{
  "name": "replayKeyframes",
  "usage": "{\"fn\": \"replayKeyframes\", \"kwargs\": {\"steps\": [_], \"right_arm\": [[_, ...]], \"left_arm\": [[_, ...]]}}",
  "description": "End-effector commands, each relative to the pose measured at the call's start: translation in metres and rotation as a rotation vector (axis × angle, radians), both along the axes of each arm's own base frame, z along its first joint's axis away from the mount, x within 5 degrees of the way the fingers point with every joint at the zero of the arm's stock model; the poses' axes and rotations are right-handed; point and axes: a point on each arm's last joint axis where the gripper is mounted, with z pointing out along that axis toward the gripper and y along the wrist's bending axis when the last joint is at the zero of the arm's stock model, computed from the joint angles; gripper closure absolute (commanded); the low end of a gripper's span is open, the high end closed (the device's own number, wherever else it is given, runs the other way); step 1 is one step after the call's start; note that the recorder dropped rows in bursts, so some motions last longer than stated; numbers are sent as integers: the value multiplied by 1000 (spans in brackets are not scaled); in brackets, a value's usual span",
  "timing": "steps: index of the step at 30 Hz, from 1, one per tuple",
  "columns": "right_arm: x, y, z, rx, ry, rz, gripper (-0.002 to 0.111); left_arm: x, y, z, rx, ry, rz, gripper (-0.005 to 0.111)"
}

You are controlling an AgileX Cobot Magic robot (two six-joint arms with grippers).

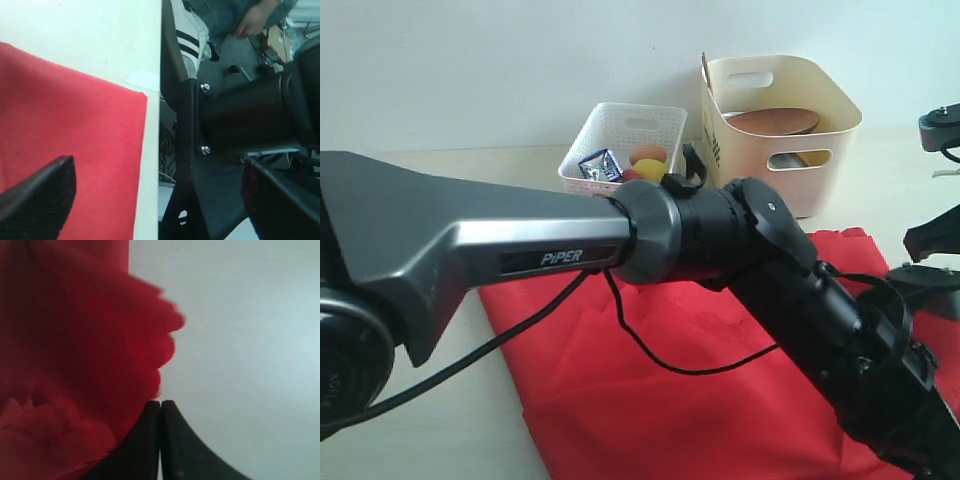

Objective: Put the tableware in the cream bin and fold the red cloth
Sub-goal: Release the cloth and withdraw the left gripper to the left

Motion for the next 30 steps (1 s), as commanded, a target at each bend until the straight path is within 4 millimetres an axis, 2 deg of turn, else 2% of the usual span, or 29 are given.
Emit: {"fn": "replayKeyframes", "kwargs": {"steps": [1, 6, 11, 16, 19, 25, 26, 30], "right_arm": [[3, 7, 4, 79, -45, 34, 108], [6, 18, 4, 183, -77, 93, 108], [7, 31, 6, 302, -82, 178, 108], [12, 51, 9, 480, -66, 314, 108], [16, 63, 4, 584, -37, 409, 103], [29, 80, -16, 737, -13, 534, 80], [38, 83, -22, 758, 25, 544, 69], [60, 94, -35, 861, 140, 615, 41]], "left_arm": [[-11, 1, 5, 39, -17, -56, 22], [0, 25, 16, 282, -133, -30, 22], [7, 58, 47, 361, -164, 47, 22], [19, 110, 75, 397, -211, 183, 26], [27, 148, 91, 411, -235, 292, 31], [35, 221, 125, 372, -286, 515, 31], [38, 244, 134, 352, -308, 597, 31], [36, 300, 155, 301, -389, 812, 31]]}}
